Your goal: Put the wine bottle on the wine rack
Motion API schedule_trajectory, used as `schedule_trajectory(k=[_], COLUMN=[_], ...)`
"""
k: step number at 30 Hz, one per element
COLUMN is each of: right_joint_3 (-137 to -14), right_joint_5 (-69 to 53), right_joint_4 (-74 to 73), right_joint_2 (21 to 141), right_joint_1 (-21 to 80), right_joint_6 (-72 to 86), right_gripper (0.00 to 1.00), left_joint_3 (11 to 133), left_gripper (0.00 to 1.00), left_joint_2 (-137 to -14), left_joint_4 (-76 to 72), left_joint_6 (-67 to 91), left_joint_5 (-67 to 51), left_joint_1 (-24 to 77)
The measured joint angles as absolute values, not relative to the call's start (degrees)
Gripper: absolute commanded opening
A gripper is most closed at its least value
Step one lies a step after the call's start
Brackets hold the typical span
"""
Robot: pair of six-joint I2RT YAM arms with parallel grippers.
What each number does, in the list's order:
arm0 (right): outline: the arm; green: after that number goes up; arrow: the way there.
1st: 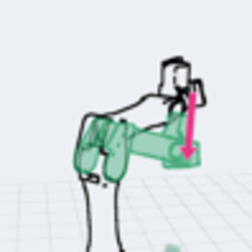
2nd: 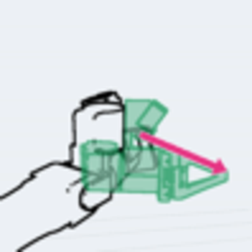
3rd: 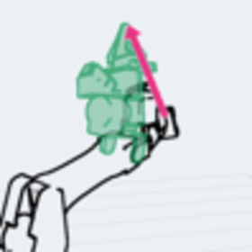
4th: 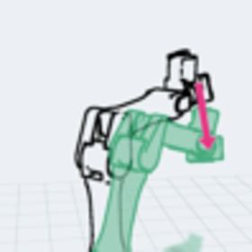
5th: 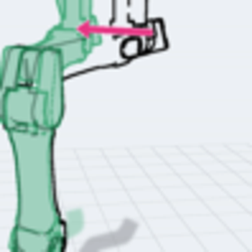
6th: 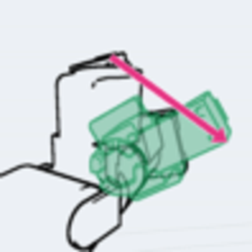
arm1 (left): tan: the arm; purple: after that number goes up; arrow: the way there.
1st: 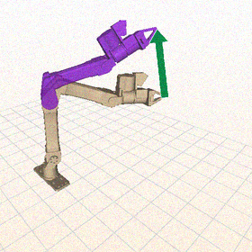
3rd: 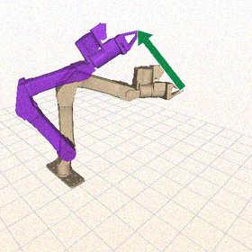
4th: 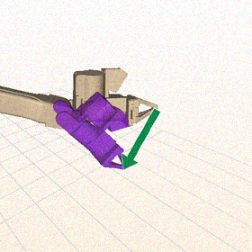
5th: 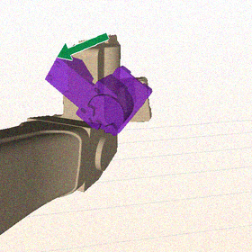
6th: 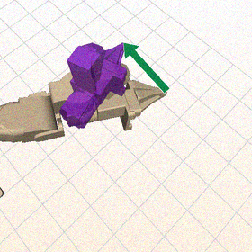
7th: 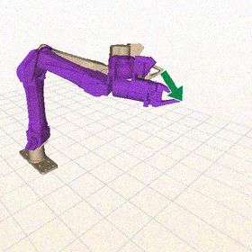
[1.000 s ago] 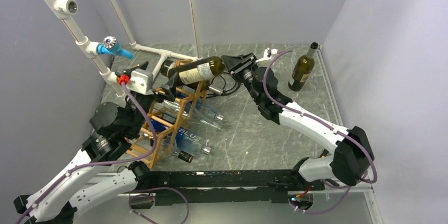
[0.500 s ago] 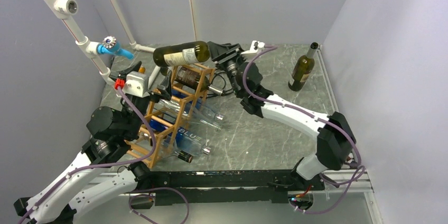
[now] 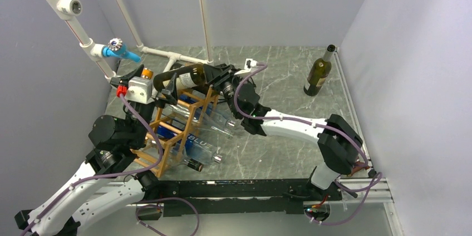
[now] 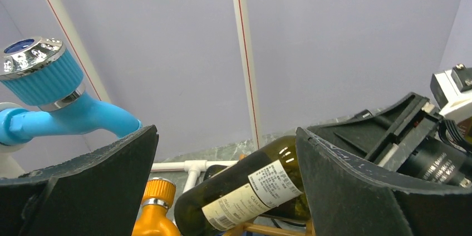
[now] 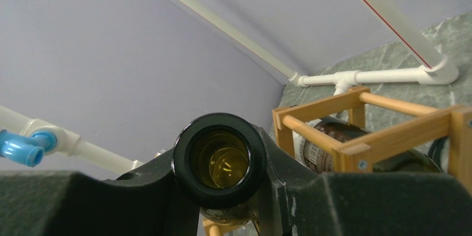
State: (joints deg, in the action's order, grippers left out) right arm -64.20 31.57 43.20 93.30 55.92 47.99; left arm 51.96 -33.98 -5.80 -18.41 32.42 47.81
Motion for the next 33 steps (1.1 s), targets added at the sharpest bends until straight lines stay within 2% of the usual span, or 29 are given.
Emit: schedule_trajectory(k=[5, 8, 10, 25, 33], right_joint_3=[-59.0, -55.4, -53.2, -47.0, -45.4], right_joint_5=[34.2, 35.6, 36.4, 38.2, 36.2], right_joint_4=[47.8, 49.8, 50.7, 46.1, 46.3], right_joint_2=[92.4, 90.8, 89.5, 84.6, 85.7], right_joint_1=[57.4, 58.1, 58.5, 60.1, 60.2], right_joint_6=[47.5, 48.7, 49.6, 61.8, 66.7], right_gripper=[0.0, 0.14, 0.2, 0.33, 0.45], left_joint_3=[52.0, 52.0, 52.0, 51.9, 51.9], left_gripper=[1.0, 0.99, 0.99, 0.99, 1.0], left_joint_2=[-34.1, -34.3, -34.6, -36.1, -37.1], left_joint_4=[-5.9, -6.1, -6.1, -6.2, -6.1], left_joint_6=[-18.6, -18.6, -18.6, -18.6, -18.5], left_joint_5=[32.4, 32.4, 32.4, 32.4, 32.4], left_joint_1=[47.8, 47.8, 47.8, 47.8, 47.8])
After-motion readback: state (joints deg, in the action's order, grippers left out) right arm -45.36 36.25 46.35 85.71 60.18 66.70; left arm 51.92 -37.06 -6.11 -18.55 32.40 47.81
